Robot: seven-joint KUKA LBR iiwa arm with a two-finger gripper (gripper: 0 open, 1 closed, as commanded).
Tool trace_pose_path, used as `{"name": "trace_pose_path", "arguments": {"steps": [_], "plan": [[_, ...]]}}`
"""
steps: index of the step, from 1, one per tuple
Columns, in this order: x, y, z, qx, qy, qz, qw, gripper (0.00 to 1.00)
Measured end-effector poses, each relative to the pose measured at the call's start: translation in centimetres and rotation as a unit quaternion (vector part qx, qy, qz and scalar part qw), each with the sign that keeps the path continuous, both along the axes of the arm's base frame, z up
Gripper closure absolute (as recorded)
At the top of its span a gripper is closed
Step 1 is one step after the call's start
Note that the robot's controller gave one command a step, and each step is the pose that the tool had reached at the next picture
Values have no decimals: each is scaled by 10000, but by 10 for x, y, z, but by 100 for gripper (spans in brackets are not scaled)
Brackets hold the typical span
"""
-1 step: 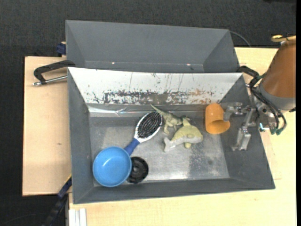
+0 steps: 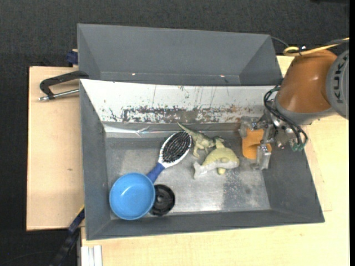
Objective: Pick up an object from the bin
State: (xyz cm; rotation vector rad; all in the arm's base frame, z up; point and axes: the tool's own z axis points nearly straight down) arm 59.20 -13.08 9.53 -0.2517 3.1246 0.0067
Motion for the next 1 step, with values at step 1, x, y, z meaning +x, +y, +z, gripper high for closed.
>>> {"name": "trace_pose_path", "arguments": {"steps": [1], "plan": [[2, -20, -20, -8, 7, 939, 9956, 0]]}}
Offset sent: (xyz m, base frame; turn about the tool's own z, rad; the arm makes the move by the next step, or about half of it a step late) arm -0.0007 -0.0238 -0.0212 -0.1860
